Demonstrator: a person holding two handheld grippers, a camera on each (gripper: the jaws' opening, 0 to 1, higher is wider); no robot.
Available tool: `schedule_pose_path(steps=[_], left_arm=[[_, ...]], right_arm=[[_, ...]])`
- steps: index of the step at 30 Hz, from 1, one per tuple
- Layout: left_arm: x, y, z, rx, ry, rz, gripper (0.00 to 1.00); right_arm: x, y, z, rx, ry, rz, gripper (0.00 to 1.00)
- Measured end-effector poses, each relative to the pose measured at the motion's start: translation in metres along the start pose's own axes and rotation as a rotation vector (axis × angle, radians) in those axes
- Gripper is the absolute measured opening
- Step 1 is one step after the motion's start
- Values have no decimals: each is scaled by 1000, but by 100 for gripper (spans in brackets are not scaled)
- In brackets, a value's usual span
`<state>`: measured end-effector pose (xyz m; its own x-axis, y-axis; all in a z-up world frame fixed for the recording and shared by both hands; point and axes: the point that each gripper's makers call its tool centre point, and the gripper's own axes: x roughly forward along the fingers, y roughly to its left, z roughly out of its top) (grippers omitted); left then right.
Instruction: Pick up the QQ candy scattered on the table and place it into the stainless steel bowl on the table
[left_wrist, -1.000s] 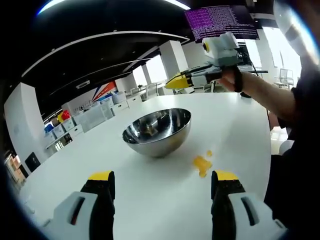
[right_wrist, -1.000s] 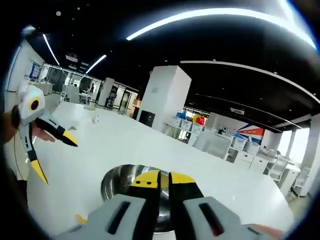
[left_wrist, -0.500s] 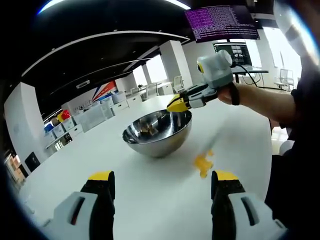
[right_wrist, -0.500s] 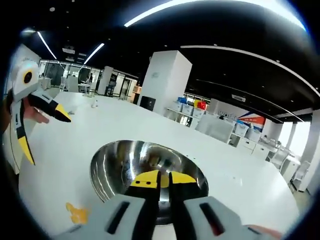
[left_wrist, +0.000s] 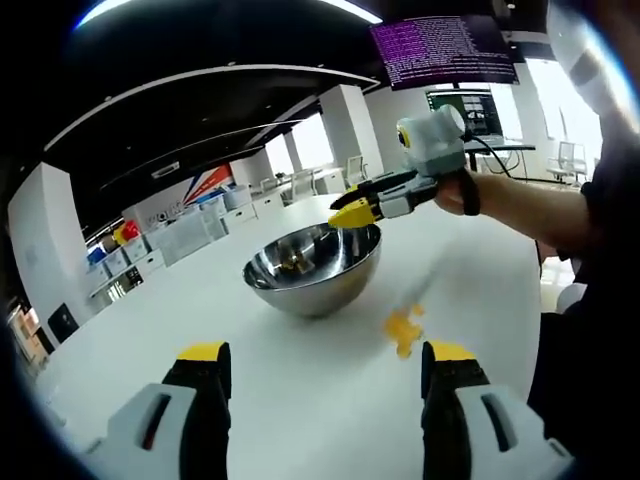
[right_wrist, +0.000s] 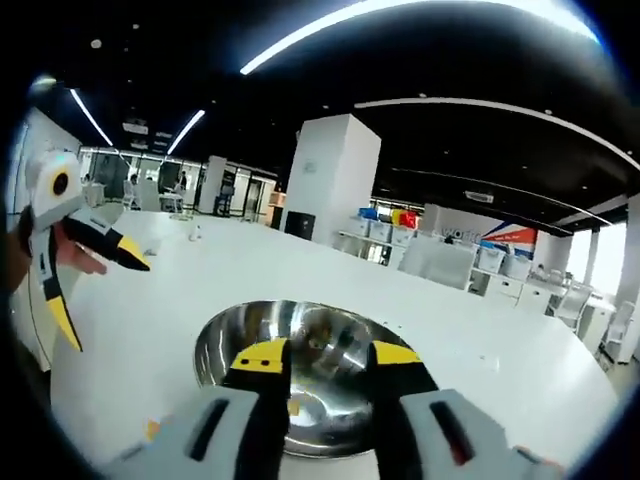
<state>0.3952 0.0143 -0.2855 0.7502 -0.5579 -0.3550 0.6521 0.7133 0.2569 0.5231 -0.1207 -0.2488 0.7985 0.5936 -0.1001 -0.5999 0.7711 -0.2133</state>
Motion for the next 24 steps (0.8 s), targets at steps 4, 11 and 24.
schedule_pose_path(steps=[4,11,24], left_arm=[[-1,1,1,-3,-2,3,78],[-2,3,1,0,-3,10,78],[-4,0,0,0,3,5,78]], right_arm=[[0,-4,1,-14,2,-15,20],[-1,-4,1,-20,7,-19,20],[-9,-3,8,-29,-4,-20,20]])
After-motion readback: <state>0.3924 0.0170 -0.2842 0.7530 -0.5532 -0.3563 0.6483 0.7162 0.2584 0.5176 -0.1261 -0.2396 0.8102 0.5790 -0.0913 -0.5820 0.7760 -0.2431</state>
